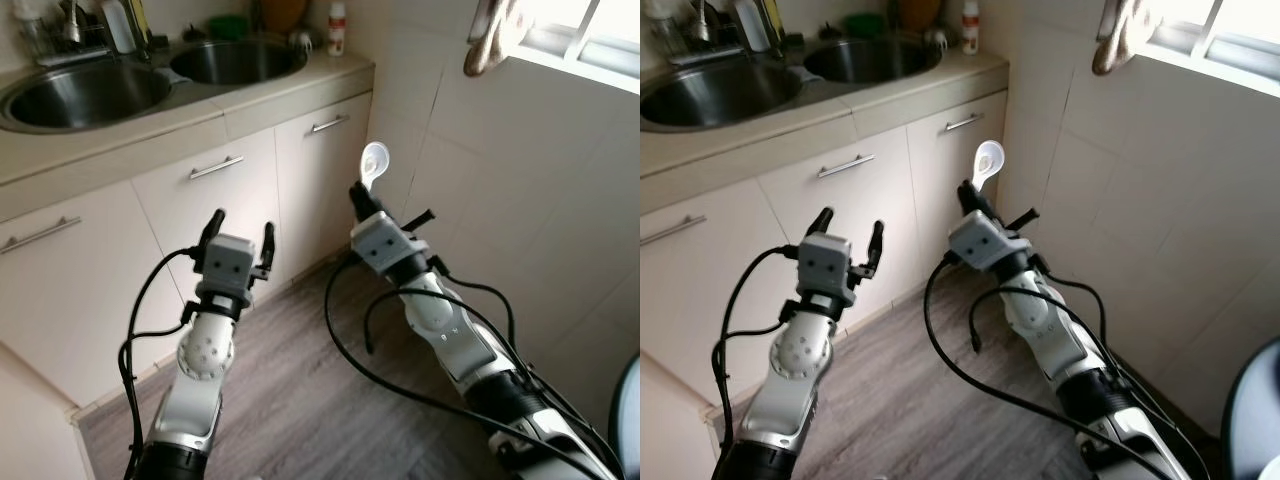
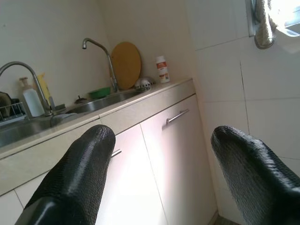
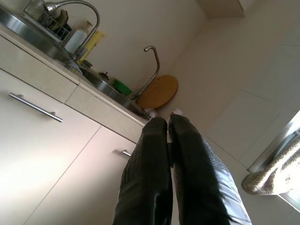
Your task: Kitchen organization
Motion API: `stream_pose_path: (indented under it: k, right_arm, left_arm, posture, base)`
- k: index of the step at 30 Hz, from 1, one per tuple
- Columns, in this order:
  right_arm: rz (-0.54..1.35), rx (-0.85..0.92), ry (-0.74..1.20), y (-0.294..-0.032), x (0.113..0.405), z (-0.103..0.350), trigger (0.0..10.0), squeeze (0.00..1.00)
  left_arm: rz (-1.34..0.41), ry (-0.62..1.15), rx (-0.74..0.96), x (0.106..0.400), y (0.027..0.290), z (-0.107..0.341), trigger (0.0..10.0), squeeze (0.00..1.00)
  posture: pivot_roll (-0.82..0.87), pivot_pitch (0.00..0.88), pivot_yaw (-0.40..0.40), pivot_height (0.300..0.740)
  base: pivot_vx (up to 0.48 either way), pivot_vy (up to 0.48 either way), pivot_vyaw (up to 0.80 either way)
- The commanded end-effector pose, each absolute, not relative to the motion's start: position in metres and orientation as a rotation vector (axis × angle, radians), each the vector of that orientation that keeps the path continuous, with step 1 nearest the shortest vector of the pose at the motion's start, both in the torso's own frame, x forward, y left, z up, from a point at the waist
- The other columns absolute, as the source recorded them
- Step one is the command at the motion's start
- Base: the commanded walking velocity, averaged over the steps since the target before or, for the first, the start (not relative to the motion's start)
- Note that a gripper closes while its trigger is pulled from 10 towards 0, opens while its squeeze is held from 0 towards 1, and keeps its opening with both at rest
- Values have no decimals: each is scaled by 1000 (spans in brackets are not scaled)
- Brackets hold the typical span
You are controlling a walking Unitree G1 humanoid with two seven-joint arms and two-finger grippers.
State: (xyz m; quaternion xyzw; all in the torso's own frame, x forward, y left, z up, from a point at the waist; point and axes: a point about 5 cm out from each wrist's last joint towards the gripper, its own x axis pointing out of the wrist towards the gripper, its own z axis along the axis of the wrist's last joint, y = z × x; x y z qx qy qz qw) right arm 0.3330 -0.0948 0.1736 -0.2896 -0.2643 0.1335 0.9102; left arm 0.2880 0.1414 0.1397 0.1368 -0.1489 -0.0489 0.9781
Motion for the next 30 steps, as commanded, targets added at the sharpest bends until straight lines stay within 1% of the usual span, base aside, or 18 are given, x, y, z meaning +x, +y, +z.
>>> stream_pose_path:
  k: [1, 4, 11, 12, 13, 14, 15, 16, 17, 30]
  right_arm:
    - [281, -592, -570, -91, 336, 182, 0, 0]
    - [283, -592, -571, -90, 337, 183, 0, 0]
    - [289, -624, -584, -86, 339, 185, 78, 0]
    - [290, -627, -583, -86, 340, 185, 1961, 0]
    - [291, -626, -583, -86, 340, 185, 1961, 0]
    - [291, -621, -581, -86, 340, 185, 3294, 0]
    - [290, -616, -578, -86, 341, 185, 4157, 0]
    - [289, -614, -573, -86, 341, 185, 5961, 0]
    - [290, -614, -571, -86, 342, 184, 10000, 0]
    - [283, -603, -570, -86, 344, 186, 10000, 0]
  left_arm:
    - [-93, -321, 284, 289, 143, 145, 10000, 0]
    - [-92, -323, 283, 289, 143, 146, 10000, 0]
    - [-90, -325, 281, 289, 143, 146, 10000, 0]
    - [-90, -326, 281, 289, 143, 146, 10000, 0]
    - [-91, -326, 281, 289, 143, 146, 10000, 0]
    - [-91, -326, 281, 289, 143, 146, 10000, 0]
    - [-91, -326, 281, 289, 143, 146, 10000, 0]
    - [-91, -326, 282, 289, 143, 146, 10000, 0]
    - [-91, -326, 282, 289, 143, 146, 10000, 0]
    - [-95, -326, 284, 290, 143, 147, 10000, 0]
  posture:
    - [116, 0, -73, 740]
    - [118, 0, -73, 740]
    - [119, 0, -74, 740]
    - [120, 0, -75, 740]
    - [120, 0, -75, 740]
    - [121, 0, -75, 740]
    - [121, 0, -75, 740]
    - [121, 0, -75, 740]
    - [121, 0, -75, 740]
    - [123, 0, -73, 740]
  base:
    - [0, 0, 0]
    - [0, 0, 156]
    - [247, 0, 800]
    - [270, 0, 800]
    - [270, 0, 800]
    - [281, 0, 800]
    - [281, 0, 800]
    - [281, 0, 800]
    - [281, 0, 800]
    - [284, 0, 800]
